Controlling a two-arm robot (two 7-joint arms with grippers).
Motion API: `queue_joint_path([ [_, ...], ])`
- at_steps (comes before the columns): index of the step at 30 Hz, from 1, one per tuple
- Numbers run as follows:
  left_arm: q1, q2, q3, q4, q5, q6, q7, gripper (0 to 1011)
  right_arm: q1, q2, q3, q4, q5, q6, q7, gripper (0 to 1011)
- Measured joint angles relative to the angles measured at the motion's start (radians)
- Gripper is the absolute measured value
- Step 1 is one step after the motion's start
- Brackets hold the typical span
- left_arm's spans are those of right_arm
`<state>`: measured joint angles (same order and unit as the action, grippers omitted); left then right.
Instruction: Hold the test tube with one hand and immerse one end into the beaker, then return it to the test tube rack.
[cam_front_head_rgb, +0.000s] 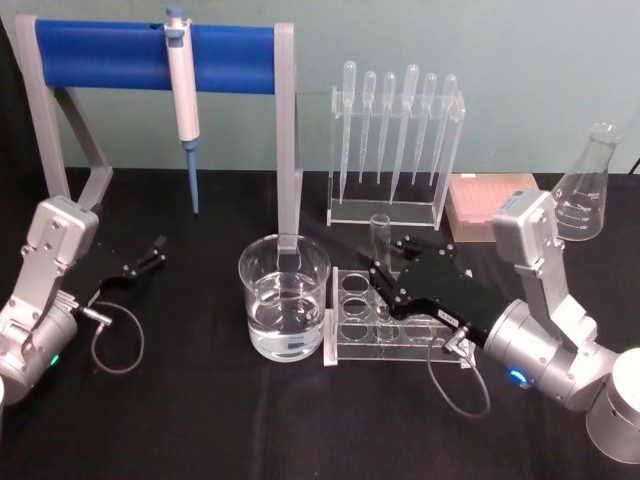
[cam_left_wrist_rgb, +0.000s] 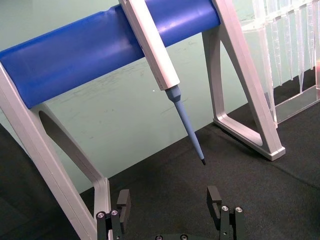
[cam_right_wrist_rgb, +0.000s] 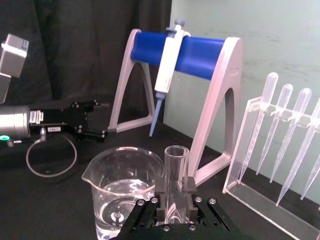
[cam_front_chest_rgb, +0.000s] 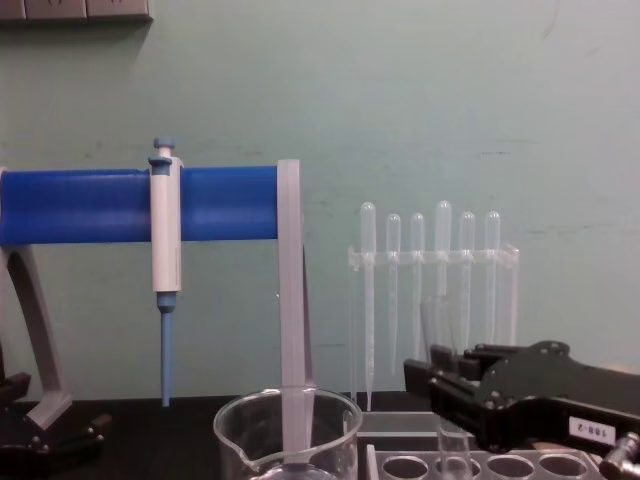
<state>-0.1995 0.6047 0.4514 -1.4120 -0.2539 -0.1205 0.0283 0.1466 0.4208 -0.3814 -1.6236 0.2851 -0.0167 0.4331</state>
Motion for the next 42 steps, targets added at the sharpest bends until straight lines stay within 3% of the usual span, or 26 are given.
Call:
queue_joint_path([
  [7, 0.000, 0.000, 0.000, 0.000, 0.000, 0.000, 0.000, 1000, 0.006, 0.003, -0.008, 0.004, -0.008, 0.022, -0.001, 253],
  [12, 0.000, 0.000, 0.000, 0.000, 0.000, 0.000, 0.000, 1000, -0.009, 0.007, -0.003, -0.013, -0.010, 0.031, -0.013, 405],
  [22, 0.000, 0.000, 0.000, 0.000, 0.000, 0.000, 0.000, 1000, -0.207, 0.050, 0.089, -0.187, -0.008, 0.036, -0.108, 704],
  [26, 0.000, 0.000, 0.000, 0.000, 0.000, 0.000, 0.000, 1000, -0.306, 0.057, 0.167, -0.245, -0.011, 0.015, -0.173, 824],
  [28, 0.000, 0.000, 0.000, 0.000, 0.000, 0.000, 0.000, 1000, -0.337, 0.047, 0.210, -0.240, -0.014, -0.001, -0.211, 901],
  [33, 0.000, 0.000, 0.000, 0.000, 0.000, 0.000, 0.000, 1000, -0.355, 0.009, 0.269, -0.188, -0.032, -0.030, -0.286, 989],
  [37, 0.000, 0.000, 0.000, 0.000, 0.000, 0.000, 0.000, 1000, -0.333, -0.028, 0.288, -0.131, -0.068, -0.034, -0.346, 1000],
  [42, 0.000, 0.000, 0.000, 0.000, 0.000, 0.000, 0.000, 1000, -0.280, -0.063, 0.274, -0.052, -0.133, -0.014, -0.394, 1000],
])
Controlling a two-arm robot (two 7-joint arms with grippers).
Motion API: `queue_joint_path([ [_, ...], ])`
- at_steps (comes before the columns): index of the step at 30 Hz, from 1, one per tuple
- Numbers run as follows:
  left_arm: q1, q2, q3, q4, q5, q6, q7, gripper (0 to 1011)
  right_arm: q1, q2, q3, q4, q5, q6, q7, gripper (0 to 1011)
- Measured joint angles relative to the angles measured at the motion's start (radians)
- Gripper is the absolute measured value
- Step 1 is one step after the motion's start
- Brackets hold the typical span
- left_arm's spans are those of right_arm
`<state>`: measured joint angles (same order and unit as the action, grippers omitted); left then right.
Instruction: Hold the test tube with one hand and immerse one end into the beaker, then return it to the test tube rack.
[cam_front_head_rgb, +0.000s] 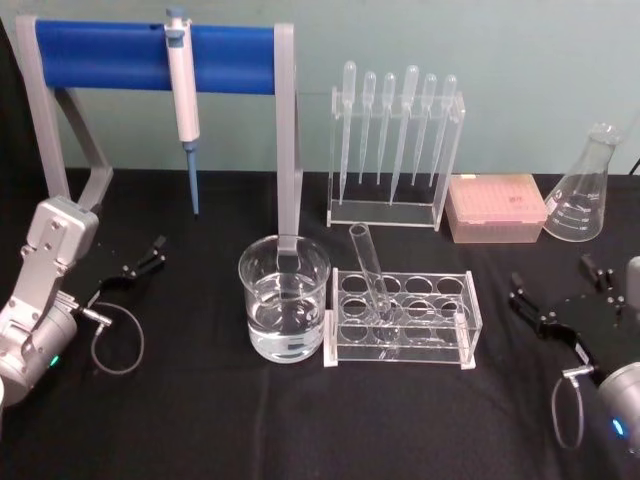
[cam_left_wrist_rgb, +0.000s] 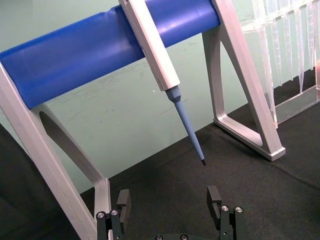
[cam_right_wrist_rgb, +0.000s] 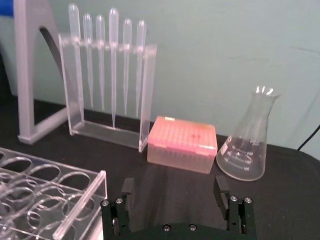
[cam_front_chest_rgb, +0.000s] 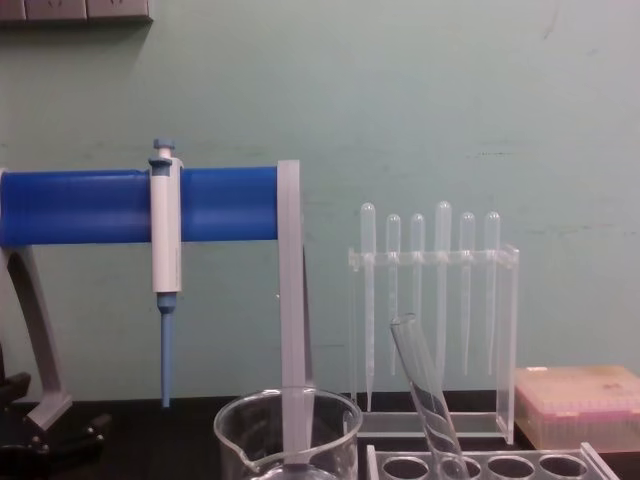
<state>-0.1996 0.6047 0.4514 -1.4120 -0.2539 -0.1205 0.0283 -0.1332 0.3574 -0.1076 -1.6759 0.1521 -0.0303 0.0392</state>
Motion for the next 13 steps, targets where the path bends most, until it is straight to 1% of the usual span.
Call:
queue_joint_path([
  [3, 0.000, 0.000, 0.000, 0.000, 0.000, 0.000, 0.000, 1000, 0.016, -0.011, -0.010, 0.028, -0.024, 0.000, -0.008, 1002],
  [13, 0.000, 0.000, 0.000, 0.000, 0.000, 0.000, 0.000, 1000, 0.011, -0.007, -0.008, 0.018, -0.017, 0.000, -0.008, 1002],
])
